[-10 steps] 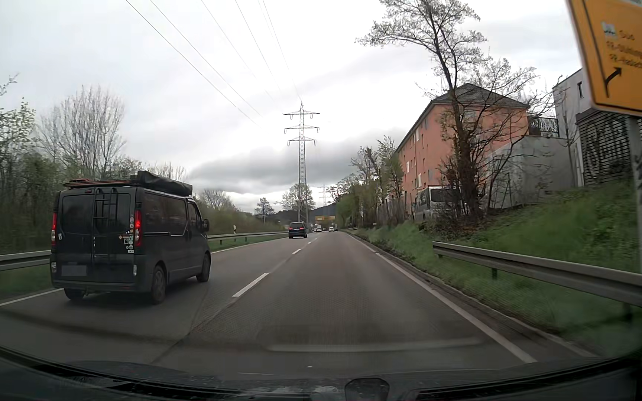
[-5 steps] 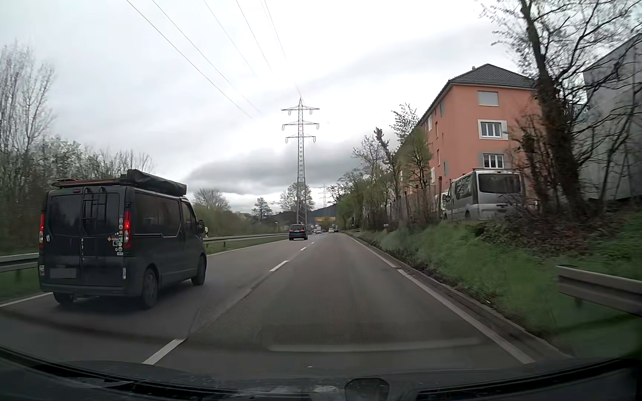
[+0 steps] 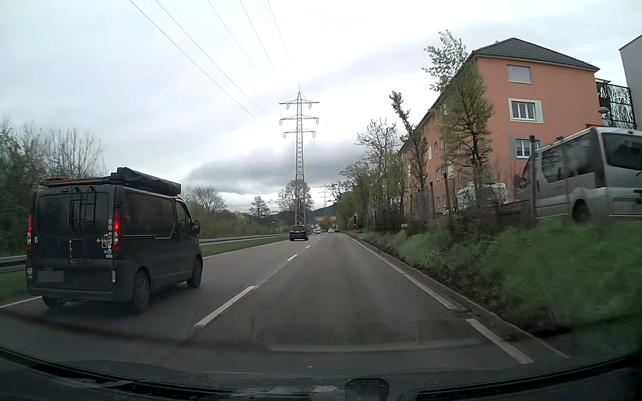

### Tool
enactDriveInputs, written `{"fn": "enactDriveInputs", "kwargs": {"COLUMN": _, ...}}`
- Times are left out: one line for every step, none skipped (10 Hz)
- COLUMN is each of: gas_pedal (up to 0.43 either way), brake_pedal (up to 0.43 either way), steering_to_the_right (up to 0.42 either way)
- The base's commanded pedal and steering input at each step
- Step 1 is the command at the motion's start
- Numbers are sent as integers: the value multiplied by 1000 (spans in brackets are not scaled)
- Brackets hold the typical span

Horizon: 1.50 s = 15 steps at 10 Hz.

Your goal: Follow the waypoints while adhering to traffic rules and regulations

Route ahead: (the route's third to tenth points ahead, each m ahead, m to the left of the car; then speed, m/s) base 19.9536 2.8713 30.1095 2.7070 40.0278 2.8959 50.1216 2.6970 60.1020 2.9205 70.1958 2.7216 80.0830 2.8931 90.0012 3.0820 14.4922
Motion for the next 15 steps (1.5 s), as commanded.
{"fn": "enactDriveInputs", "kwargs": {"gas_pedal": 130, "brake_pedal": 0, "steering_to_the_right": 0}}
{"fn": "enactDriveInputs", "kwargs": {"gas_pedal": 130, "brake_pedal": 0, "steering_to_the_right": 0}}
{"fn": "enactDriveInputs", "kwargs": {"gas_pedal": 130, "brake_pedal": 0, "steering_to_the_right": 0}}
{"fn": "enactDriveInputs", "kwargs": {"gas_pedal": 130, "brake_pedal": 0, "steering_to_the_right": 0}}
{"fn": "enactDriveInputs", "kwargs": {"gas_pedal": 130, "brake_pedal": 0, "steering_to_the_right": 0}}
{"fn": "enactDriveInputs", "kwargs": {"gas_pedal": 130, "brake_pedal": 0, "steering_to_the_right": 0}}
{"fn": "enactDriveInputs", "kwargs": {"gas_pedal": 130, "brake_pedal": 0, "steering_to_the_right": 0}}
{"fn": "enactDriveInputs", "kwargs": {"gas_pedal": 130, "brake_pedal": 0, "steering_to_the_right": 0}}
{"fn": "enactDriveInputs", "kwargs": {"gas_pedal": 130, "brake_pedal": 0, "steering_to_the_right": 0}}
{"fn": "enactDriveInputs", "kwargs": {"gas_pedal": 130, "brake_pedal": 0, "steering_to_the_right": 0}}
{"fn": "enactDriveInputs", "kwargs": {"gas_pedal": 130, "brake_pedal": 0, "steering_to_the_right": 0}}
{"fn": "enactDriveInputs", "kwargs": {"gas_pedal": 130, "brake_pedal": 0, "steering_to_the_right": 0}}
{"fn": "enactDriveInputs", "kwargs": {"gas_pedal": 130, "brake_pedal": 0, "steering_to_the_right": 0}}
{"fn": "enactDriveInputs", "kwargs": {"gas_pedal": 130, "brake_pedal": 0, "steering_to_the_right": 0}}
{"fn": "enactDriveInputs", "kwargs": {"gas_pedal": 130, "brake_pedal": 0, "steering_to_the_right": 0}}
